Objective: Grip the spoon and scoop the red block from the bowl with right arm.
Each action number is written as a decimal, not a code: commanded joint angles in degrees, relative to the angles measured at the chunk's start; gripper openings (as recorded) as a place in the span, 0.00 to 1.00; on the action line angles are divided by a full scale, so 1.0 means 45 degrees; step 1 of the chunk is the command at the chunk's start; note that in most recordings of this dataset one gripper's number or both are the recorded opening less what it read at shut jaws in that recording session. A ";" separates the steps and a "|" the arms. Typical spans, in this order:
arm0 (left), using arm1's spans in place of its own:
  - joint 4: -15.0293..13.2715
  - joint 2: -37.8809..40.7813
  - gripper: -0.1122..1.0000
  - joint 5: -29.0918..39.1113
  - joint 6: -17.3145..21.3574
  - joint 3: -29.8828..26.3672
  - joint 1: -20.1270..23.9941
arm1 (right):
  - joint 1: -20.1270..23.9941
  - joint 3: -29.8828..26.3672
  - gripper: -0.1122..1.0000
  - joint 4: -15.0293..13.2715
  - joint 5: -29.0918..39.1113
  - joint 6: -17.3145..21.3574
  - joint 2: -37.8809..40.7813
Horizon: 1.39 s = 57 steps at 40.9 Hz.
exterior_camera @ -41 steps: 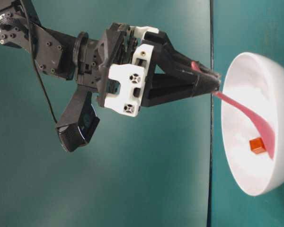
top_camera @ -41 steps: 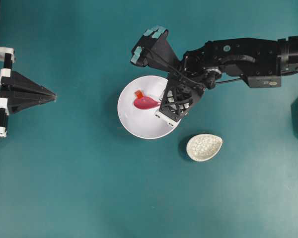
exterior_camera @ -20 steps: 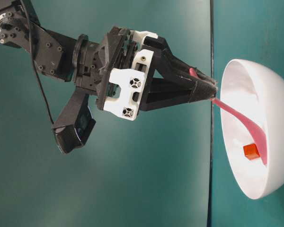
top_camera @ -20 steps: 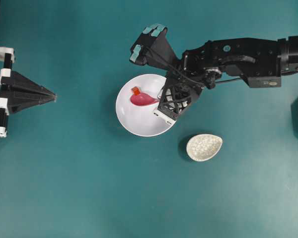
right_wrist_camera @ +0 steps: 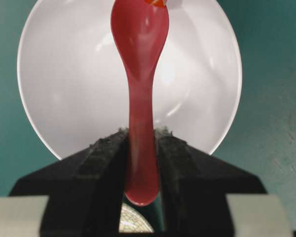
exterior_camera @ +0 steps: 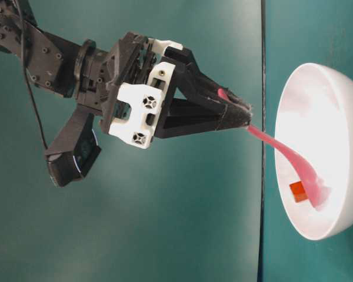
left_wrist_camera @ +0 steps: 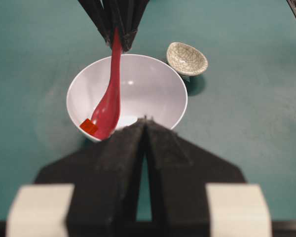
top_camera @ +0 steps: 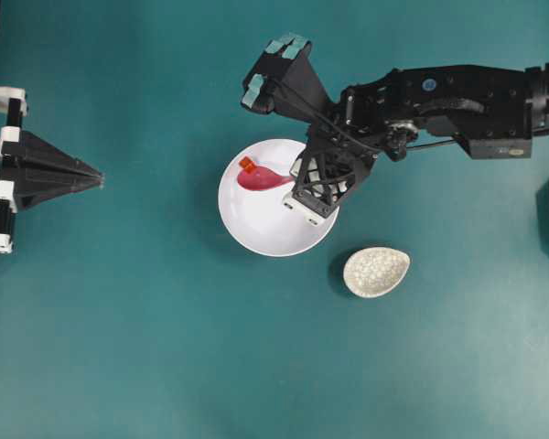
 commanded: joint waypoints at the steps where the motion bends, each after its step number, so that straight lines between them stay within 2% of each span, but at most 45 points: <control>1: 0.0039 0.0039 0.10 -0.0039 -0.0020 -0.0312 0.0020 | 0.0098 -0.0176 0.33 -0.0078 -0.0176 0.0059 -0.0488; 22: 0.0020 0.0039 0.10 -0.0039 -0.0020 -0.0312 0.0020 | 0.0508 0.0215 0.33 -0.0098 -0.0469 0.0117 -0.0723; 34: 0.0039 0.0039 0.10 -0.0039 -0.0117 -0.0332 0.0020 | 0.0508 0.0801 0.33 -0.0469 -0.0996 0.0195 -0.1094; 39: 0.0039 0.0039 0.10 -0.0039 -0.0156 -0.0332 0.0020 | 0.0586 0.0820 0.33 -0.0039 -0.0996 0.0703 -0.1211; 45: 0.0039 0.0039 0.10 -0.0039 -0.0156 -0.0312 0.0020 | 0.0645 0.0723 0.33 0.0840 -0.0469 0.0938 -0.1484; 52: 0.0020 0.0039 0.10 -0.0059 -0.0117 -0.0312 0.0020 | 0.0645 0.0488 0.33 0.1758 0.1328 0.0918 -0.1660; 57: 0.0039 0.0039 0.10 -0.0059 -0.0020 -0.0312 0.0020 | 0.0645 0.0547 0.33 0.1895 0.1895 0.0918 -0.1660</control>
